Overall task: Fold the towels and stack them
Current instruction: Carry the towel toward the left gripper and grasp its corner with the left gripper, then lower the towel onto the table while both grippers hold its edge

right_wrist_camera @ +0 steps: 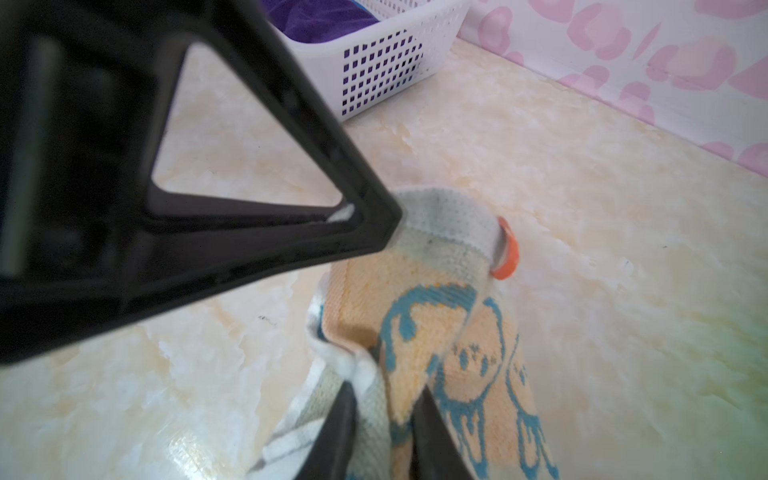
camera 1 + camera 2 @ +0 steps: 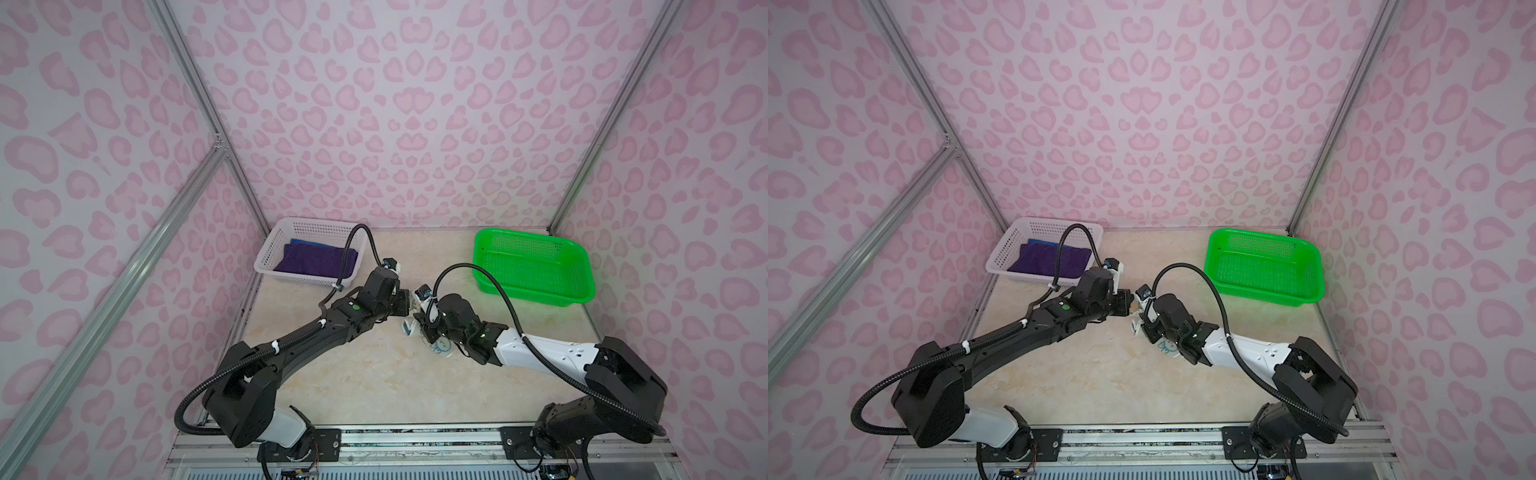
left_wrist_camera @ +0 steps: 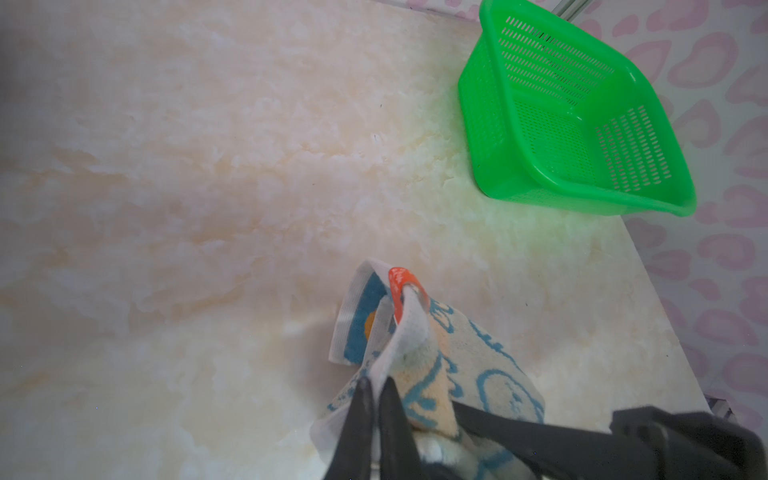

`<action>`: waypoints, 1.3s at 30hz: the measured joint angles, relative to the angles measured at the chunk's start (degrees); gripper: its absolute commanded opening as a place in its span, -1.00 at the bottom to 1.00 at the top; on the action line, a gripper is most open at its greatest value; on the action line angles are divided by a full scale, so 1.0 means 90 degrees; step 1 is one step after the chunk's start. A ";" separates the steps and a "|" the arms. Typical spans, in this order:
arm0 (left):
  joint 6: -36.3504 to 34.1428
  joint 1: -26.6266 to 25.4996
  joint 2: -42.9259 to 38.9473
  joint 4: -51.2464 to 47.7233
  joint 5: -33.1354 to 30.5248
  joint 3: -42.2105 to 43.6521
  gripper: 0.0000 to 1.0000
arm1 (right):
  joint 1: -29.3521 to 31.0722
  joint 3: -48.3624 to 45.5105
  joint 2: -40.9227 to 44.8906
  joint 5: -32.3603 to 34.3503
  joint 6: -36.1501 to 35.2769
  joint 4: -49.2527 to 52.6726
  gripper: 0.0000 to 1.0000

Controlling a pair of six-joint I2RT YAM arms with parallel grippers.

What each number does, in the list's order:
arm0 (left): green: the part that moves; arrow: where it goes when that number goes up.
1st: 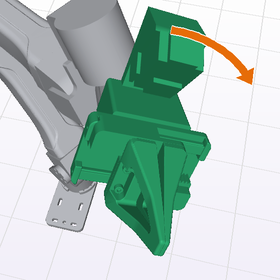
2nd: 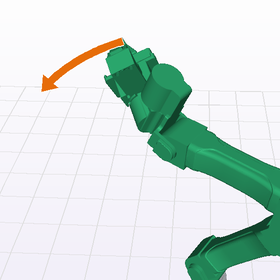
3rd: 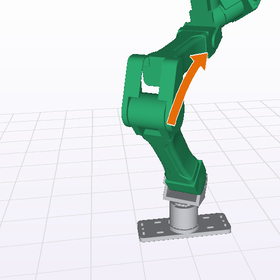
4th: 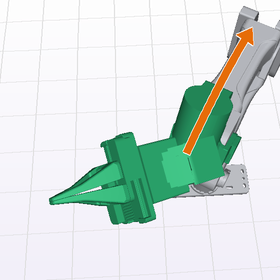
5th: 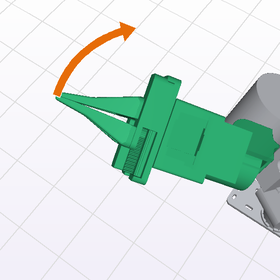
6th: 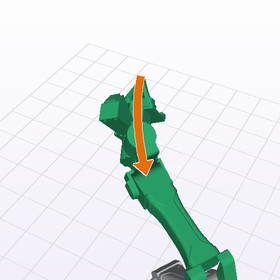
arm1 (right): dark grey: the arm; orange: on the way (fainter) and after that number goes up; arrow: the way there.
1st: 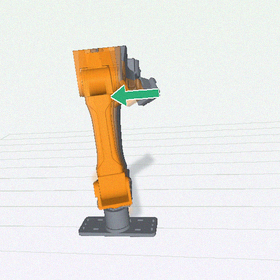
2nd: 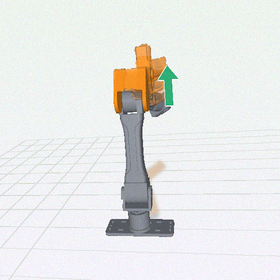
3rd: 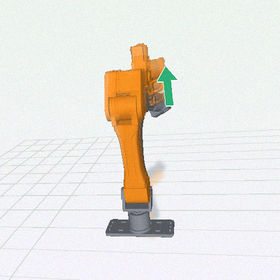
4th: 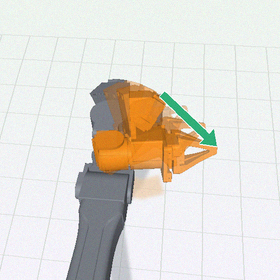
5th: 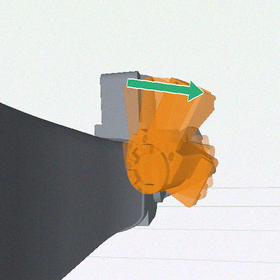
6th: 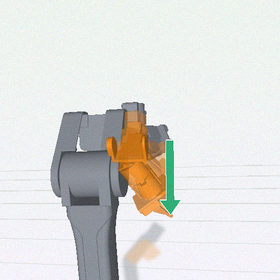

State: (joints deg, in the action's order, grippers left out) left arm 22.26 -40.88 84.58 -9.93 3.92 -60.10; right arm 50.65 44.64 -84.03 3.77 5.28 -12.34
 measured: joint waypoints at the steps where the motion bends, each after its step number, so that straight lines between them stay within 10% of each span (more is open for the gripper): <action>1: -0.0226 0.0000 0.0024 -0.0267 -0.0090 -0.0245 -0.94 | -0.0005 0.0046 0.0044 -0.0063 -0.0027 0.0061 -0.04; 11: -0.3495 0.0000 0.0017 -0.2028 -0.1455 -0.2038 -0.94 | -0.1246 0.0323 0.1404 -0.1061 -0.0605 0.0826 0.23; 19: -0.5338 0.0000 -0.0216 -0.2397 -0.1090 -0.3082 -0.94 | -0.1914 0.1258 0.1481 -0.1787 -0.1506 0.1345 0.24; 29: -0.5826 -0.0012 -0.0095 -0.3359 0.1107 -0.3808 -0.94 | -0.2144 0.1406 0.1491 -0.2594 -0.2106 0.1394 0.23; 39: -0.5629 -0.0160 0.0160 -0.4180 0.1547 -0.3303 -0.94 | -0.2091 0.1528 0.1593 -0.3789 -0.3024 0.2159 0.20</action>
State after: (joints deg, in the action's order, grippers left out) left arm -28.40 -42.33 86.02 -47.55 17.85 -89.82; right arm 31.83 58.39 -69.69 -30.33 -21.93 7.09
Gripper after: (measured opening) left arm 0.070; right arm 0.602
